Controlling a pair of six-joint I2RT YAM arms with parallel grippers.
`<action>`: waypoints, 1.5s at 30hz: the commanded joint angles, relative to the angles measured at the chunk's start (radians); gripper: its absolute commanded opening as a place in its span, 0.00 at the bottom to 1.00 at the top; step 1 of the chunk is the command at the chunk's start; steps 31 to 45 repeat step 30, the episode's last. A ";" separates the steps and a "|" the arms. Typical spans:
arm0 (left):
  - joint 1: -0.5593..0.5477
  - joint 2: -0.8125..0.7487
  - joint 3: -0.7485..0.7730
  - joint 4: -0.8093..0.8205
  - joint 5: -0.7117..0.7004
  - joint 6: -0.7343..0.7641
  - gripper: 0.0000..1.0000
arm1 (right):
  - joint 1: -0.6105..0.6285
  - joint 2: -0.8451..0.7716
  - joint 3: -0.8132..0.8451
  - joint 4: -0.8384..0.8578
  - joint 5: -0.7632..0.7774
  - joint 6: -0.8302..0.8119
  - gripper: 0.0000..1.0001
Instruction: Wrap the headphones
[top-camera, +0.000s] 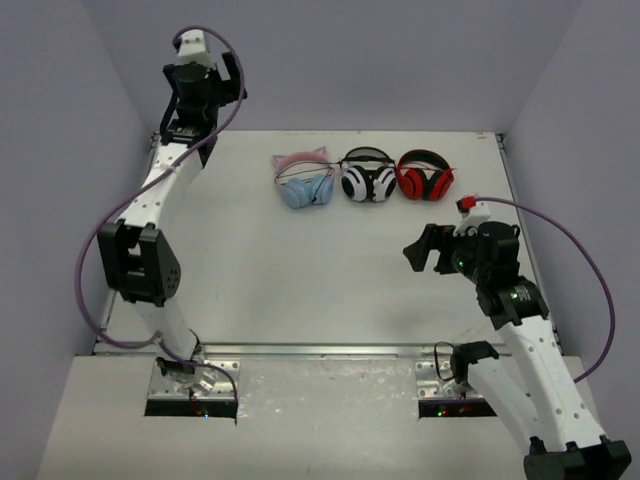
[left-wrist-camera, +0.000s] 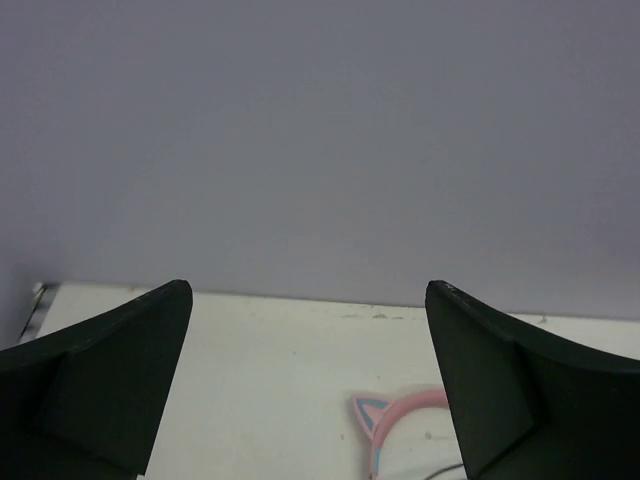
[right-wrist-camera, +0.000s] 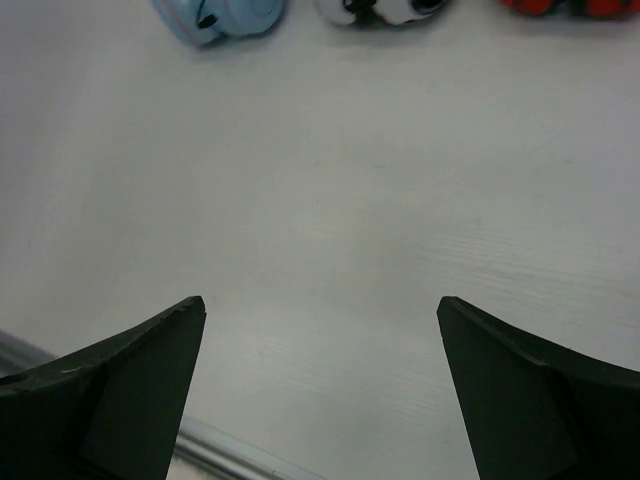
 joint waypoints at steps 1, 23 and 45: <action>0.004 -0.345 -0.275 -0.206 -0.461 -0.359 1.00 | 0.002 0.038 0.124 -0.093 0.355 -0.038 0.99; -0.137 -1.677 -1.290 -0.467 -0.480 -0.271 1.00 | 0.102 -0.235 0.029 -0.148 0.469 -0.107 0.99; -0.137 -1.716 -1.293 -0.473 -0.477 -0.279 1.00 | 0.105 -0.223 0.016 -0.144 0.474 -0.100 0.99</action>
